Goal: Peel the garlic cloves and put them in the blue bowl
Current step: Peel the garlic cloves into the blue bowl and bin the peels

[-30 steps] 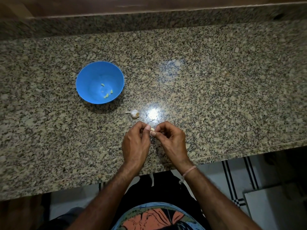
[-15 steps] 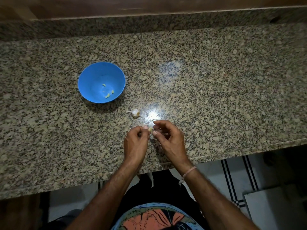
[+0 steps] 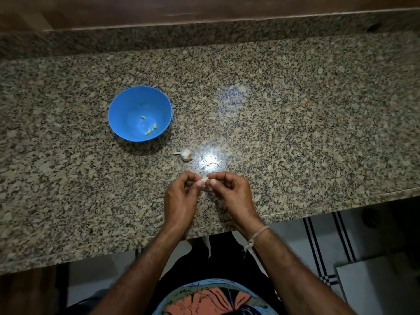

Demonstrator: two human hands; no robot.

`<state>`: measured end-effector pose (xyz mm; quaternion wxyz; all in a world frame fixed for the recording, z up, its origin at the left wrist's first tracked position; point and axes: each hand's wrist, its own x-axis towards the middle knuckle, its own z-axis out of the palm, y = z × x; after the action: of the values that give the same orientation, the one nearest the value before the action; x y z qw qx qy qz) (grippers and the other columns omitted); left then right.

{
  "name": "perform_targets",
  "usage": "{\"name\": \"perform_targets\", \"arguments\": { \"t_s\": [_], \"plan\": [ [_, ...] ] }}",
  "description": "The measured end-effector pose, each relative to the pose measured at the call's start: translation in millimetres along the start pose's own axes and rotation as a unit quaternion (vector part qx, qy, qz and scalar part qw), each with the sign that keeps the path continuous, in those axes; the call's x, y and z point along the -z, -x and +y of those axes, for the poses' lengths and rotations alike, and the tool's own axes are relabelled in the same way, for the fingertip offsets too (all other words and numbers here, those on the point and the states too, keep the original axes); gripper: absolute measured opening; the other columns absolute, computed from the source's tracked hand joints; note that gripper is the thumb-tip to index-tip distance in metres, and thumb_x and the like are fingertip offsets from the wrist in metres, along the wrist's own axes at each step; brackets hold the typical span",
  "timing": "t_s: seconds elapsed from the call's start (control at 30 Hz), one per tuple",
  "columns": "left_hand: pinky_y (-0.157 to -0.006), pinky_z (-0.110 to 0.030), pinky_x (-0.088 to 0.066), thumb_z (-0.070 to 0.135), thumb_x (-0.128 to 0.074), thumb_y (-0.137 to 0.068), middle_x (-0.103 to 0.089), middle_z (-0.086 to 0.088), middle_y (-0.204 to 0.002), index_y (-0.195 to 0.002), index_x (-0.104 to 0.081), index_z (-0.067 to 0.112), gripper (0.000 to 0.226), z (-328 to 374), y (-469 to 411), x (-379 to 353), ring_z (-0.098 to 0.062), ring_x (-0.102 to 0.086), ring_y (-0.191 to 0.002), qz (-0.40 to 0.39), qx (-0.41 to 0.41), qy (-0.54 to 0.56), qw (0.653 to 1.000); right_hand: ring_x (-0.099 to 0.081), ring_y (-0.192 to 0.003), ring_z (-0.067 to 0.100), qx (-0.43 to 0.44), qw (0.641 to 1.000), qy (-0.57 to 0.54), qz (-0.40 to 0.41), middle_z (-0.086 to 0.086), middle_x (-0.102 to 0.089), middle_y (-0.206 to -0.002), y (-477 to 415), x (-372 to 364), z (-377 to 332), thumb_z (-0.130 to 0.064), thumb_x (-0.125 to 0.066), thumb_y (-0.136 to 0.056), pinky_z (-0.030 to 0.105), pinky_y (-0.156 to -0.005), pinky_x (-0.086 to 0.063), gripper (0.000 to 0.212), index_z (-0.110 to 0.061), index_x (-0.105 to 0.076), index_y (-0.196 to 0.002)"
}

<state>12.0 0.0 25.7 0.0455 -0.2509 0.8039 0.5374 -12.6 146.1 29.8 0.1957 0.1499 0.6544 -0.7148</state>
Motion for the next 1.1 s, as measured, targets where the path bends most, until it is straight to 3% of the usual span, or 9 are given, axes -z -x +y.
{"name": "perform_targets", "arguments": {
  "t_s": [0.07,0.2,0.37,0.47,0.53,0.63,0.73,0.93,1.1],
  "plan": [
    [-0.057,-0.012,-0.043,0.024,-0.071,-0.098,-0.071,0.014,-0.084,-0.096,-0.069,0.026,0.003,-3,-4,11,0.004,-0.066,-0.077,0.042,-0.014,-0.043,0.998,-0.074,-0.104,0.019,0.015,0.998,0.059,0.020,0.004,-0.078,-0.107,-4,3,2,-0.005,-0.074,-0.095,0.034,-0.091,-0.063,0.018,-0.012,-0.076,-0.111],
    [-0.054,-0.021,-0.034,0.021,-0.071,-0.098,-0.068,0.015,-0.085,-0.095,-0.067,0.029,0.010,-20,-16,25,0.000,-0.061,-0.075,0.080,-0.032,-0.127,0.988,-0.071,-0.106,0.004,0.060,0.979,0.188,0.040,-0.005,-0.075,-0.114,-12,16,7,-0.008,-0.075,-0.094,0.028,-0.095,-0.060,0.024,-0.020,-0.075,-0.115],
    [-0.067,-0.025,-0.051,0.018,-0.076,-0.094,-0.056,0.008,-0.108,-0.111,-0.060,0.025,0.025,-30,-12,24,-0.010,-0.062,-0.091,0.083,-0.087,-0.128,0.985,-0.070,-0.108,0.005,0.096,0.961,0.253,0.046,-0.003,-0.074,-0.120,-12,30,5,-0.007,-0.075,-0.094,0.022,-0.094,-0.059,0.034,-0.017,-0.071,-0.127],
    [-0.068,-0.012,-0.048,0.017,-0.076,-0.094,-0.052,0.008,-0.111,-0.116,-0.059,0.021,0.029,-32,9,9,-0.009,-0.061,-0.094,0.045,-0.113,-0.121,0.985,-0.064,-0.107,0.002,0.123,0.942,0.305,0.065,-0.003,-0.068,-0.122,-9,42,4,-0.004,-0.076,-0.092,0.009,-0.089,-0.053,0.043,-0.015,-0.068,-0.133],
    [-0.071,-0.010,-0.048,0.020,-0.078,-0.093,-0.055,0.006,-0.117,-0.125,-0.060,0.019,0.036,-32,16,-7,-0.008,-0.061,-0.099,-0.003,-0.123,-0.131,0.984,-0.061,-0.104,0.002,0.132,0.927,0.346,0.063,-0.003,-0.062,-0.119,-7,51,5,-0.003,-0.078,-0.090,0.011,-0.093,-0.054,0.049,-0.016,-0.065,-0.136],
    [-0.078,-0.029,-0.057,0.025,-0.081,-0.091,-0.056,0.001,-0.126,-0.135,-0.056,0.018,0.051,-26,11,-25,-0.013,-0.061,-0.106,-0.016,-0.137,-0.160,0.977,-0.059,-0.107,0.007,0.142,0.902,0.405,0.035,-0.004,-0.056,-0.120,-4,55,10,-0.002,-0.076,-0.091,0.015,-0.096,-0.054,0.054,-0.015,-0.060,-0.140],
    [-0.077,-0.035,-0.058,0.022,-0.082,-0.089,-0.054,0.002,-0.125,-0.131,-0.055,0.020,0.051,-17,3,-34,-0.014,-0.061,-0.104,0.009,-0.132,-0.171,0.976,-0.056,-0.103,0.006,0.159,0.898,0.411,0.002,-0.003,-0.052,-0.116,-3,44,12,0.006,-0.070,-0.093,0.005,-0.091,-0.047,0.051,-0.010,-0.060,-0.140],
    [-0.075,-0.039,-0.055,0.016,-0.084,-0.087,-0.054,-0.005,-0.125,-0.135,-0.056,0.012,0.056,-9,-1,-46,-0.023,-0.062,-0.098,0.070,-0.090,-0.197,0.974,-0.061,-0.106,0.003,0.155,0.929,0.335,-0.027,-0.003,-0.060,-0.122,-30,36,0,0.002,-0.067,-0.096,0.015,-0.095,-0.053,0.042,-0.010,-0.063,-0.137],
    [-0.080,-0.027,-0.048,0.017,-0.085,-0.087,-0.054,-0.005,-0.131,-0.138,-0.057,0.011,0.058,6,-9,-56,-0.020,-0.061,-0.104,0.090,-0.069,-0.201,0.973,-0.065,-0.103,-0.001,0.133,0.945,0.298,-0.033,-0.004,-0.064,-0.120,-31,82,-12,0.000,-0.069,-0.097,0.010,-0.084,-0.055,0.037,-0.013,-0.065,-0.132]
  ]
}}
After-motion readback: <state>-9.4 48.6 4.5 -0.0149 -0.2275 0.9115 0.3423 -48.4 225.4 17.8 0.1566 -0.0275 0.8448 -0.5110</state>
